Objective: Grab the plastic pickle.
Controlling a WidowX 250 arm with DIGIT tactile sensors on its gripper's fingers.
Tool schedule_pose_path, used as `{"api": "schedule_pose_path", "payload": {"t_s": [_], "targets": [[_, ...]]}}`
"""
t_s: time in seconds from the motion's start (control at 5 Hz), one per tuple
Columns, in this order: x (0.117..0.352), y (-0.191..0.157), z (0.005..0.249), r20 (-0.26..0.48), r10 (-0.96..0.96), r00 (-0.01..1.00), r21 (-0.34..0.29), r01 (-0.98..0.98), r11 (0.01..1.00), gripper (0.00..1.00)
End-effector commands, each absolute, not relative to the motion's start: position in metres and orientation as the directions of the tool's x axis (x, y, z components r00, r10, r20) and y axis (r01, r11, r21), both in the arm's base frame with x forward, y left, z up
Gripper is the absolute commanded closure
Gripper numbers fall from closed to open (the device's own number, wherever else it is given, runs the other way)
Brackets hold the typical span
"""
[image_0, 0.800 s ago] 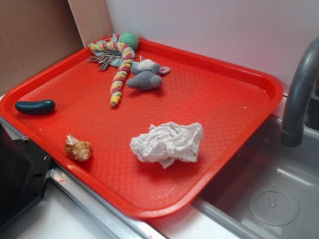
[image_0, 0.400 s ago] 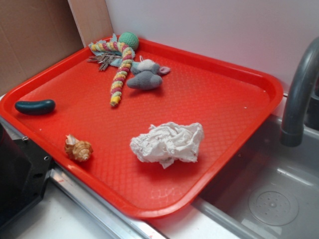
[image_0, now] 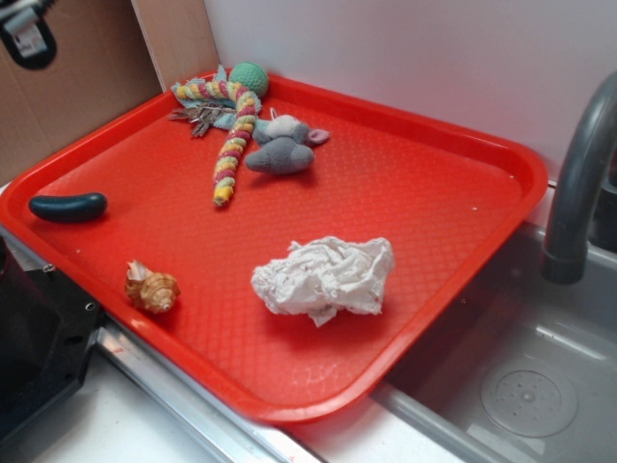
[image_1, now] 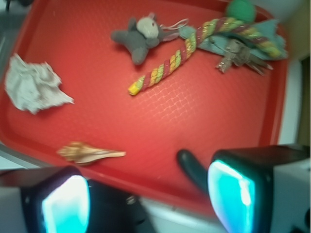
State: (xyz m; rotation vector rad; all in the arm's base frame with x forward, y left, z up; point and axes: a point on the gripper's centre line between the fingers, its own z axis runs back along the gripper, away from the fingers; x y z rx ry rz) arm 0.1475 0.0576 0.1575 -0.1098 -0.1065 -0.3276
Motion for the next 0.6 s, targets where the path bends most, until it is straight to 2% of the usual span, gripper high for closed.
{"api": "schedule_pose_path", "payload": {"t_s": [0.0,0.2,0.4], "targets": [[0.162,0.092,0.12,0.112,-0.412,0.904,-0.033,0.417,0.908,0.0],[0.148,0.119,0.086,0.099,-0.34,0.935,-0.096,0.349,0.932,0.0],[0.137,0.106,0.064,0.099,-0.376,0.921,-0.131,0.387,0.913,0.0]]}}
